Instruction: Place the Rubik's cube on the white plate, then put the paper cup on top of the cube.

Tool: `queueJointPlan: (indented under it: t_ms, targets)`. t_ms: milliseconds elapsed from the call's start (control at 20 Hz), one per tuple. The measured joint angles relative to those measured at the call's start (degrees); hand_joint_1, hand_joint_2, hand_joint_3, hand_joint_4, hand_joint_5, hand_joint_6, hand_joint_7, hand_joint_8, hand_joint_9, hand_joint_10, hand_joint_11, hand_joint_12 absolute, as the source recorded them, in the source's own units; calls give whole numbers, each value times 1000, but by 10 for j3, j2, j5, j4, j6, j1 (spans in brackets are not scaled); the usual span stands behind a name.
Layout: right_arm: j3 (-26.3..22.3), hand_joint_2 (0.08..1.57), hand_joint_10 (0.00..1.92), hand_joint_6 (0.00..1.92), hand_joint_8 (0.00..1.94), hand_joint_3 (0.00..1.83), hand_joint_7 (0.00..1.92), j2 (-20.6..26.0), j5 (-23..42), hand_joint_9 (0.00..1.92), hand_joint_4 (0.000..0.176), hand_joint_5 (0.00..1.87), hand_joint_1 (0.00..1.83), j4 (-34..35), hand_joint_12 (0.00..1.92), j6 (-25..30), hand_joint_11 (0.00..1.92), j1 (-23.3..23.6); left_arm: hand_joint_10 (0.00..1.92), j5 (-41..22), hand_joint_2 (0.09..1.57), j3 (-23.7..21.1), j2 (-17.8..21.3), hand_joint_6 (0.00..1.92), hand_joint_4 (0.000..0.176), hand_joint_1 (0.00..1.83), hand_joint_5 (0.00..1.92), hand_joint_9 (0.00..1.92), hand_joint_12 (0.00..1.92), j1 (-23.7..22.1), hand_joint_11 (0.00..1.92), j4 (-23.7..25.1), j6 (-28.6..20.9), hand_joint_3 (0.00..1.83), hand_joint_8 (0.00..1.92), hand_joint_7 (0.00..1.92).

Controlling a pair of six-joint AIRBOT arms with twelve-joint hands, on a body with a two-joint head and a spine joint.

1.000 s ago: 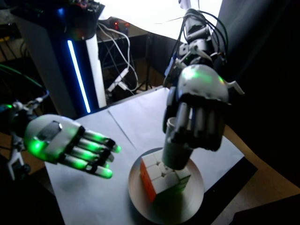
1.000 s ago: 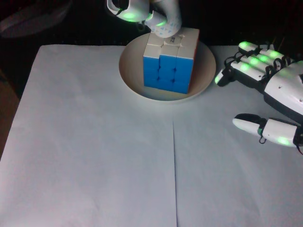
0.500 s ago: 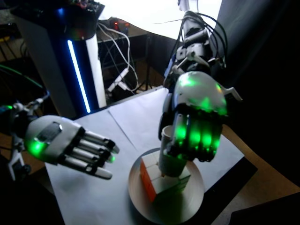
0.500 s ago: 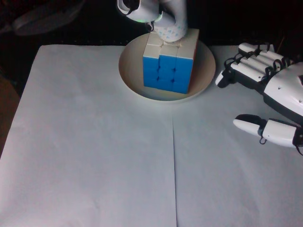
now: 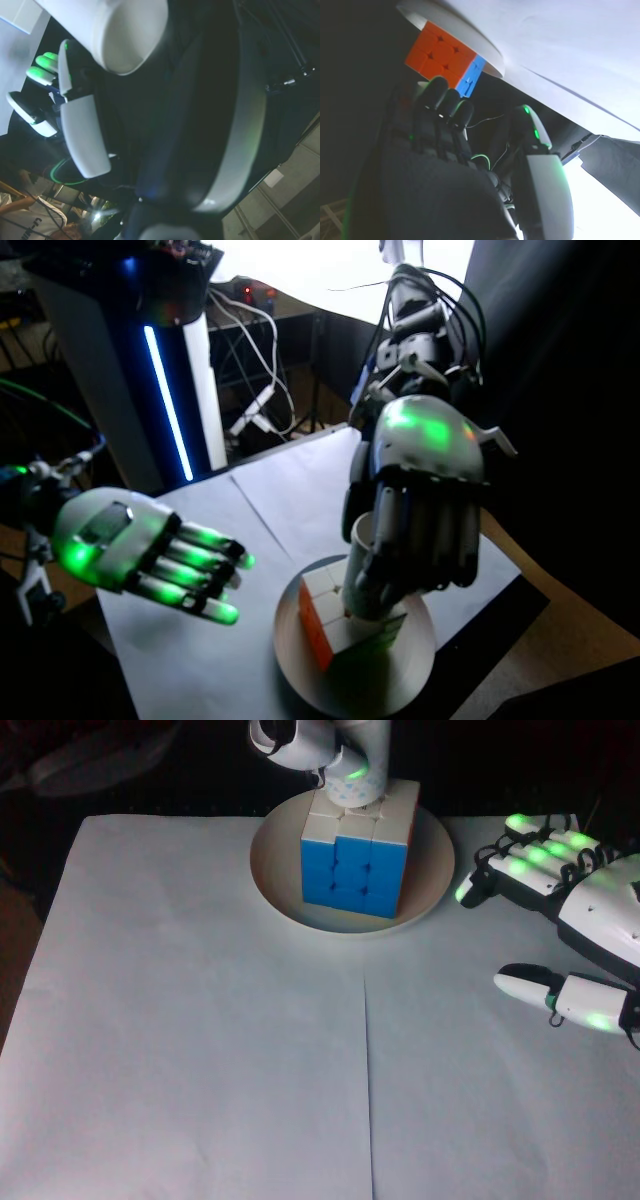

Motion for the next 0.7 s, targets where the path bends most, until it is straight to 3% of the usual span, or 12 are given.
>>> queueJointPlan:
  t_ms: [50, 100, 150, 200, 300, 350, 400, 450, 500, 550, 600, 700]
  targets:
    - [0, 1284, 1288, 1074, 1135, 0, 15, 0, 0, 62, 0, 0, 820, 0, 1108, 0, 0, 0, 890, 0, 1172, 1, 0, 636, 23, 872, 145, 286, 1749, 0, 144, 0, -1, 0, 268, 419]
    - [0, 1284, 1288, 1074, 1135, 0, 15, 0, 0, 62, 0, 0, 820, 0, 1108, 0, 0, 0, 890, 0, 1172, 1, 0, 636, 23, 872, 145, 286, 1749, 0, 144, 0, -1, 0, 268, 419]
    - [0, 1269, 1404, 1150, 1206, 0, 10, 0, 0, 64, 0, 0, 873, 0, 1592, 0, 0, 0, 829, 0, 1169, 1, 0, 585, 31, 848, 134, 291, 1737, 0, 146, 0, -1, 0, 133, 435]
    - [0, 1279, 1444, 1072, 1165, 0, 0, 0, 0, 9, 0, 0, 813, 0, 1598, 0, 0, 0, 737, 1, 1175, 1, 0, 482, 34, 821, 133, 255, 1711, 0, 95, 0, -1, 0, 49, 409]
    - [0, 1290, 1397, 1022, 1213, 3, 0, 0, 0, 23, 0, 0, 748, 1, 1537, 0, 0, 0, 573, 1, 1173, 1, 0, 291, 47, 765, 171, 229, 1672, 0, 9, 0, -1, 0, 4, 388]
    - [0, 1286, 1324, 1096, 1204, 0, 22, 0, 0, 71, 0, 0, 767, 2, 1418, 0, 0, 0, 504, 0, 1160, 1, 0, 201, 42, 729, 186, 213, 1653, 0, 0, 0, -1, 0, 0, 355]
    - [0, 1267, 1373, 1204, 1212, 0, 25, 0, 0, 86, 0, 0, 851, 2, 1453, 0, 0, 0, 488, 0, 1145, 1, 0, 186, 65, 707, 175, 188, 1651, 0, 0, 0, -1, 0, 0, 333]
    - [0, 1276, 1426, 1182, 1250, 0, 1, 0, 0, 57, 0, 0, 878, 2, 1459, 0, 0, 0, 500, 1, 1125, 1, 0, 134, 90, 675, 132, 101, 1697, 0, 0, 0, -1, 0, 0, 250]
    - [0, 1285, 1430, 1147, 1261, 2, 0, 0, 0, 40, 0, 0, 850, 2, 1417, 0, 0, 0, 507, 0, 1122, 1, 0, 105, 73, 695, 111, 45, 1750, 0, 0, 0, -1, 0, 0, 171]
    - [0, 1297, 1386, 1020, 1236, 4, 0, 0, 0, 10, 0, 0, 758, 2, 1279, 0, 0, 0, 288, 1, 1096, 1, 0, 59, 97, 626, 51, 1, 1677, 0, 0, 0, -2, 0, 0, 36]
    - [0, 1297, 1354, 985, 1226, 3, 14, 0, 1, 24, 0, 0, 707, 2, 1239, 0, 0, -1, 183, 0, 1094, 1, 0, 34, 95, 587, 20, 0, 1649, 0, 0, 0, -2, 0, 0, 3]
    - [0, 1270, 1428, 1084, 1202, 0, 0, 0, 0, 22, 0, 0, 847, 2, 1534, 0, 0, -1, 53, -3, 1044, 1, 2, 0, 118, 552, 0, 24, 1541, 0, 0, 0, -8, 0, 0, 0]
